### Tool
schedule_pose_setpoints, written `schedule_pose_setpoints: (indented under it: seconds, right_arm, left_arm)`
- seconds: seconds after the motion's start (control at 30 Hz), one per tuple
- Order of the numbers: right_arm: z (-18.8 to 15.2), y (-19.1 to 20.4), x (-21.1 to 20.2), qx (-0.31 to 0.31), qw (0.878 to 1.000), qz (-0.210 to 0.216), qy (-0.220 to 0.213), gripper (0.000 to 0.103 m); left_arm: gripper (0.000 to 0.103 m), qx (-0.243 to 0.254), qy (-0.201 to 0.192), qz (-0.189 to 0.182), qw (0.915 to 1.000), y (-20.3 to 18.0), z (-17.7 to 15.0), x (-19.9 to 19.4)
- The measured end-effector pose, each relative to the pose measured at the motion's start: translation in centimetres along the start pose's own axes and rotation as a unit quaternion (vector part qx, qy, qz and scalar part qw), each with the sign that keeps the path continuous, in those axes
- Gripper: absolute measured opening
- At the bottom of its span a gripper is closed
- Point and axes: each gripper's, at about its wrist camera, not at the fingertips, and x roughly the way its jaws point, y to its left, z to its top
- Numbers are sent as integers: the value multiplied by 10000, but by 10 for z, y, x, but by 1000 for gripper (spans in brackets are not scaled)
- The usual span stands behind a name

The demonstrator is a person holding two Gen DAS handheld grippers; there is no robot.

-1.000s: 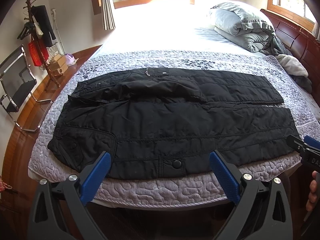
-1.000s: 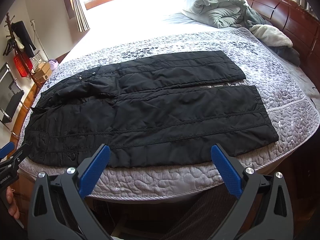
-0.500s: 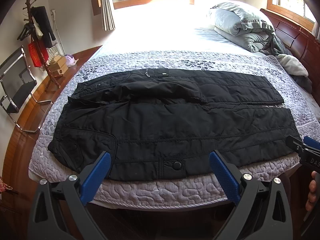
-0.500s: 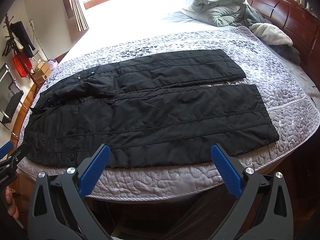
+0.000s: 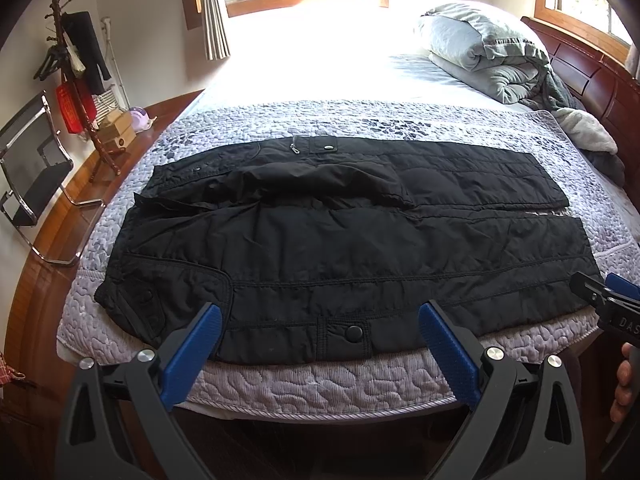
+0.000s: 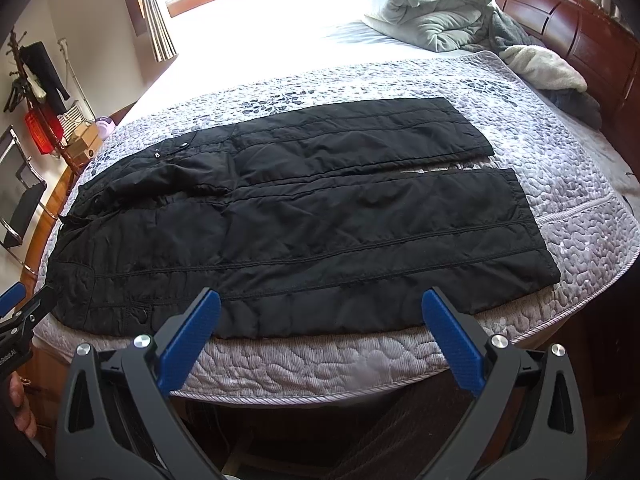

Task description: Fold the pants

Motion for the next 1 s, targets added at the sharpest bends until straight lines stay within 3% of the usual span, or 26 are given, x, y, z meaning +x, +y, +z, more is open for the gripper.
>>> schedule_pose_setpoints:
  seconds: [0.63, 0.87, 1.0]
  right_arm:
    - [12, -5, 11, -57, 10000, -43, 29, 100]
    - [43, -29, 26, -137, 9999, 89, -18, 100]
    - [80, -70, 45, -17, 9998, 188, 65, 100]
  left_arm:
    - [99, 29, 106, -6, 9999, -2, 7, 13]
    - [99, -9, 259, -414, 9988, -8, 26, 36]
    - [99, 253, 667, -457, 9964, -20, 53, 71]
